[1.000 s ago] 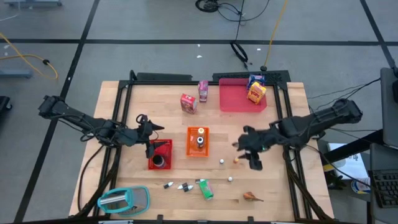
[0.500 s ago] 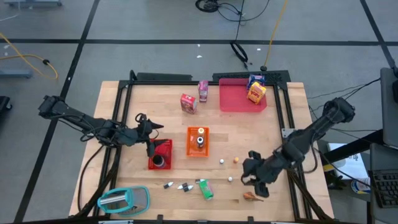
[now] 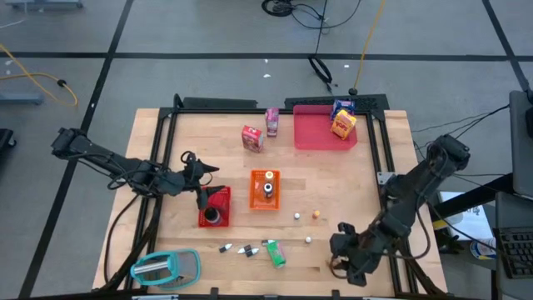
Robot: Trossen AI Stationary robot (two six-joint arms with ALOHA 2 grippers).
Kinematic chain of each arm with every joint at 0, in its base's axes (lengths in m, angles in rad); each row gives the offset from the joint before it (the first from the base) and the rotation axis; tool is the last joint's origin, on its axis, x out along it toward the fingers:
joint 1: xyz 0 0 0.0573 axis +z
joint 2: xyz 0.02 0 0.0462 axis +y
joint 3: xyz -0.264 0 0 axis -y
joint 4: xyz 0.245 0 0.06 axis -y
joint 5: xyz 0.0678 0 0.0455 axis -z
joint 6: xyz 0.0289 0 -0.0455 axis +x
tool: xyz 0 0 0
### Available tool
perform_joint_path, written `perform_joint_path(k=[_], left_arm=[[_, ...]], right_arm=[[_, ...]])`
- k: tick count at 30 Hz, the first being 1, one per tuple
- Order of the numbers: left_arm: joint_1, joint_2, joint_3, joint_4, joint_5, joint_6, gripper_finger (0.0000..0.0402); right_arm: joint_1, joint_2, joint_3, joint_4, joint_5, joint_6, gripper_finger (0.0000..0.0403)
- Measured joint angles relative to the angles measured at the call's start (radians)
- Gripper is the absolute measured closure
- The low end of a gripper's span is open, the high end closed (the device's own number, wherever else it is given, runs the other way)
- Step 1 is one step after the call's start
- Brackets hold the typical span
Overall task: Pick & Place Kitchen Items
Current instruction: Put the orange seasoning pack into the red bin
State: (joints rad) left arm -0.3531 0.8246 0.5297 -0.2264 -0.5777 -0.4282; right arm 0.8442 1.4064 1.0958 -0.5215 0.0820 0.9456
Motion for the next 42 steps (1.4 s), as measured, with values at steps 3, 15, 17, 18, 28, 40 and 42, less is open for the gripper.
perform_joint_path(k=[3, 15, 17, 18, 28, 40, 42], left_arm=[[0.0, 0.0, 0.0, 0.0, 0.0, -0.002, 0.0078], [0.0, 0.0, 0.0, 0.0, 0.0, -0.008, 0.0078], [0.0, 0.0, 0.0, 0.0, -0.001, -0.008, 0.0078], [0.0, 0.0, 0.0, 0.0, -0.001, -0.008, 0.0078], [0.0, 0.0, 0.0, -0.002, -0.001, -0.004, 0.0078], [0.0, 0.0, 0.0, -0.002, -0.001, 0.005, 0.0078], [0.0, 0.0, 0.0, 0.0, -0.001, 0.005, 0.0078]], right_arm=[[0.028, 0.009, 0.0, 0.006, 0.027, 0.028, 0.0261], [0.067, 0.097, 0.0, -0.012, 0.058, 0.056, 0.0262], [0.067, 0.104, 0.0, -0.038, 0.081, 0.055, 0.0265], [0.067, 0.106, 0.0, -0.053, 0.085, 0.056, 0.0269], [0.067, 0.112, 0.0, -0.089, 0.102, 0.024, 0.0395], [0.024, 0.082, 0.0, -0.102, 0.122, -0.026, 0.0402], [0.013, 0.061, 0.004, -0.104, 0.125, -0.043, 0.0402]])
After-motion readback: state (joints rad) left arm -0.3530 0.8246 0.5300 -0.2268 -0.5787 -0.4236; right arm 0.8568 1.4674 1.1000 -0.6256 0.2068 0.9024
